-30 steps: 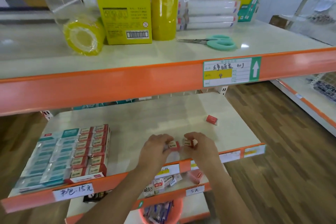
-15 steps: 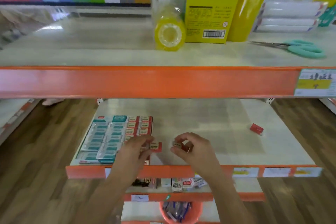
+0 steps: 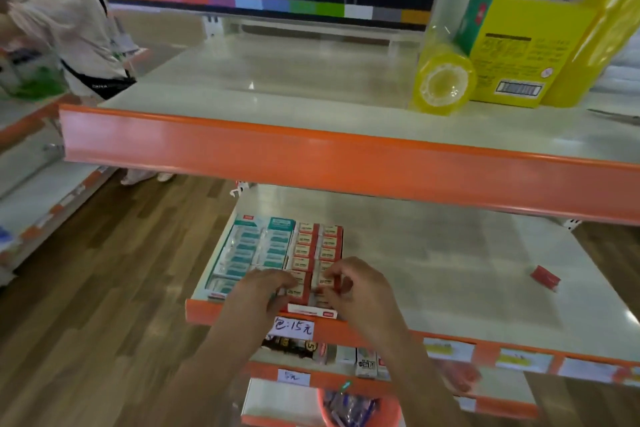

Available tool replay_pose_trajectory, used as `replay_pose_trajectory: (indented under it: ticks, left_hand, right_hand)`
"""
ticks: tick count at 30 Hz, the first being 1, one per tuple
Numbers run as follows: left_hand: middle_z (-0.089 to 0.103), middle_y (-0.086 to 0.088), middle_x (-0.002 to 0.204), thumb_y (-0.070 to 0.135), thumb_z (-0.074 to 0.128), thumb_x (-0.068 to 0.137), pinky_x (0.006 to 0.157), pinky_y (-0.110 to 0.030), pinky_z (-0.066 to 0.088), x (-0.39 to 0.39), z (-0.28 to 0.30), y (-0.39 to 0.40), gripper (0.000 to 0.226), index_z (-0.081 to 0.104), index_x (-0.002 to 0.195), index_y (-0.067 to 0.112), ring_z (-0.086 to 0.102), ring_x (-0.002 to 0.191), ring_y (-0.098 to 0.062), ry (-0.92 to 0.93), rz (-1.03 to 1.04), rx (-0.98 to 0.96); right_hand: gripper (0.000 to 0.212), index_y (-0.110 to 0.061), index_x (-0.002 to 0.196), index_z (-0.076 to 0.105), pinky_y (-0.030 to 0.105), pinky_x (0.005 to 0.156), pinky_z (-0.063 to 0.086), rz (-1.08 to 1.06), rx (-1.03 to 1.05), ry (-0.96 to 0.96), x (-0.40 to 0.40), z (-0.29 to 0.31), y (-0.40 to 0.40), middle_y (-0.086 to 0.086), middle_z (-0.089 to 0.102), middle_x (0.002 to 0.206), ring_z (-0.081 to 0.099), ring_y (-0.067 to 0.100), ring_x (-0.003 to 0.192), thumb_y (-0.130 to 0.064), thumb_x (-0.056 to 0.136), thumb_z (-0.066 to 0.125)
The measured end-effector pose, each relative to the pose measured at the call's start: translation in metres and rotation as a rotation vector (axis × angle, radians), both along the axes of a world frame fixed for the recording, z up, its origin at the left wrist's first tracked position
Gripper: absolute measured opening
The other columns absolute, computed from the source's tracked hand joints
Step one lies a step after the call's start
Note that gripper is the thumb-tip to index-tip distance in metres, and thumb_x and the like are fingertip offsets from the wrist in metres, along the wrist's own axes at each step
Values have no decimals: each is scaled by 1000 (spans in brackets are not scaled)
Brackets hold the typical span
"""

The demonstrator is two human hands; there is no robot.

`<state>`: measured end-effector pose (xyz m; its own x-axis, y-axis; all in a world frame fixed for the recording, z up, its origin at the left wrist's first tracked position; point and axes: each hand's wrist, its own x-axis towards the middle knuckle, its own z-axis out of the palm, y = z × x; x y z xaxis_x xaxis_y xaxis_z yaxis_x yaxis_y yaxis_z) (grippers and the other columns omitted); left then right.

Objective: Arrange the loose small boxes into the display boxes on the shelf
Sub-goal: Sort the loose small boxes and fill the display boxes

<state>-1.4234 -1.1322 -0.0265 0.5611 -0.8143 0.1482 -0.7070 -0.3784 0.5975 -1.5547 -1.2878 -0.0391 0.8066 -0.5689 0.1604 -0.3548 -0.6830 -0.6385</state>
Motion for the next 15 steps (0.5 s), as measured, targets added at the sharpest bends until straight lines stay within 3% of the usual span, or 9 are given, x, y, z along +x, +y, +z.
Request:
replay_pose_trajectory:
  ticks: [4,8,12,15]
  left_hand:
    - [65,11,110,16,68,85,89,-25,47,0,-4,0,14,74,96,22,55,98,-7,-52,-47,4]
    - [61,11,112,19,69,84,86,-22,45,-2,-6,-1,19,72,102,25,52,102,-9,-94,-9,2]
    - [63,11,106,19,67,83,86,-25,46,-11,-1,-16,17,70,98,26,52,98,-9,-147,-50,-44]
    - [64,9,103,19,65,83,83,-25,46,-22,2,-37,15,69,97,22,53,97,-11,-179,-110,-56]
  right_hand:
    - [17,-25,93,69,10,73,44,9,-26,-2,5,-2,2,-18,59,102,55,-2,85,-24,77,76]
    - [17,-23,95,71,11,80,47,7,-28,-9,7,-6,4,-17,57,113,57,-2,92,-27,79,75]
    - [15,-20,96,72,12,72,47,-27,-1,-102,1,-3,1,-15,58,108,52,-9,74,-24,81,74]
    - [17,-19,97,71,24,69,52,-83,35,-129,-14,-2,-10,-12,60,104,57,4,68,-13,81,72]
